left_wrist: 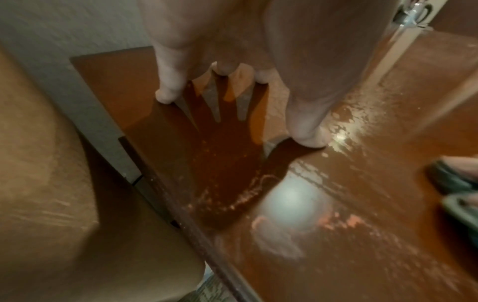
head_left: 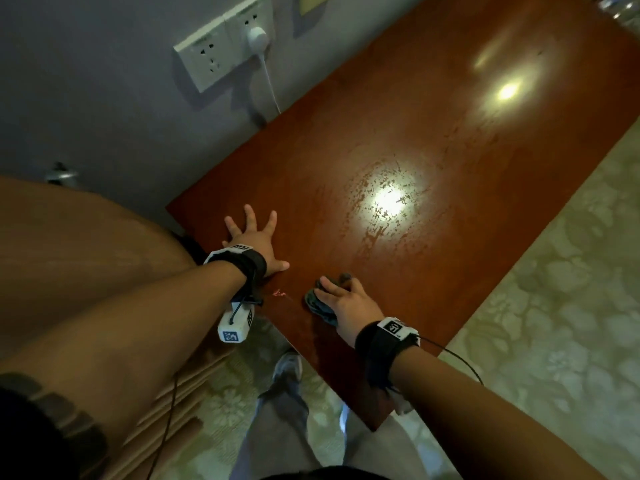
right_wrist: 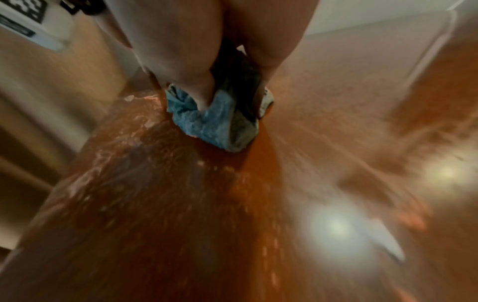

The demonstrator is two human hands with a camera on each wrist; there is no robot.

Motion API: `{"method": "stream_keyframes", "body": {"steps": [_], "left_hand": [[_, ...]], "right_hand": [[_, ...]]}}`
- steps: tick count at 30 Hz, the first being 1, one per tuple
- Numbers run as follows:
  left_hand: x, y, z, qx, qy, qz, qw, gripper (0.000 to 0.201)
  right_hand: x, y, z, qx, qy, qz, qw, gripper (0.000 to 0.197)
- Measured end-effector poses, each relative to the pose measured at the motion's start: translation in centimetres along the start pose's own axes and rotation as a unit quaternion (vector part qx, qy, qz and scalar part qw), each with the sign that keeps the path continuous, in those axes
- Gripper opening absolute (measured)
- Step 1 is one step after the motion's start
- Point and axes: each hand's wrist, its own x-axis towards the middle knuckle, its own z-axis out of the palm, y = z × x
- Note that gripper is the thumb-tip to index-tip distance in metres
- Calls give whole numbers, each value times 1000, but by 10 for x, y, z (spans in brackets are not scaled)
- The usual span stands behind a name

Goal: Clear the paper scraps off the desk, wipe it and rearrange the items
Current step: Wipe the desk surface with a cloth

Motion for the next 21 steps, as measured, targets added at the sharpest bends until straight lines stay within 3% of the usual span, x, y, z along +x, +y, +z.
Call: {"method": "stream_keyframes", "body": {"steps": [6,12,21], "left_hand": [[0,-7,-11,67,-28,20,997,121],[3,-8,-9,70,-21,24,997,121],[12,-7,-5,85,-6,18,996,120]], "right_hand": [[-42,11,35,37,30,58,997,79],[-33,6,36,28,38,69,996,65],[32,-98,9,59,78,24,995,67]]}}
